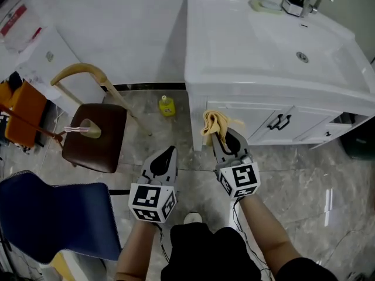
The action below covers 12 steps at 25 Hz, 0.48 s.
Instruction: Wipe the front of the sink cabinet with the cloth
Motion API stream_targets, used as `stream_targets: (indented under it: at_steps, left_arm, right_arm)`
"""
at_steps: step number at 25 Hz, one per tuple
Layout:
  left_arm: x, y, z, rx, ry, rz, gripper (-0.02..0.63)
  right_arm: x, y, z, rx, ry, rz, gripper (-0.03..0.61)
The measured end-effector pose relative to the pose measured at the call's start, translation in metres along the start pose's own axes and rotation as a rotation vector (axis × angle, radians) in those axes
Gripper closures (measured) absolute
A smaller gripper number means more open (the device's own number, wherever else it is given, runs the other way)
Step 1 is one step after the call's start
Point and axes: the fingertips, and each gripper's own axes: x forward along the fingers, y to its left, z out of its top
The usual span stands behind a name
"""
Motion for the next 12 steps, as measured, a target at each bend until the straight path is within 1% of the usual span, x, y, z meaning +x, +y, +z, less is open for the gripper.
stream_targets:
  at_steps: [3, 7, 9, 12]
  left_arm:
    - [0.015, 0.004, -0.006, 0.038, -0.062, 0.004, 0.600]
    - [0.024, 0.011, -0.011, 0.077, -0.145, 0.021, 0.600]
    - [0.024, 0.012, -0.014, 0.083, -0.170, 0.029, 0.600]
    - [0.022, 0.009, -0.018, 0.094, -0.193, 0.034, 0.600]
  right_arm:
    - [0.011, -0.001, -0.009, 0.008, -0.069, 0.032, 0.499]
    - [0.026, 0.000, -0.013, -0.011, -0.142, 0.053, 0.499]
    - [0.031, -0.003, -0.014, -0.026, -0.164, 0.053, 0.499]
    - [0.035, -0.007, -0.017, -0.041, -0.170, 0.047, 0.499]
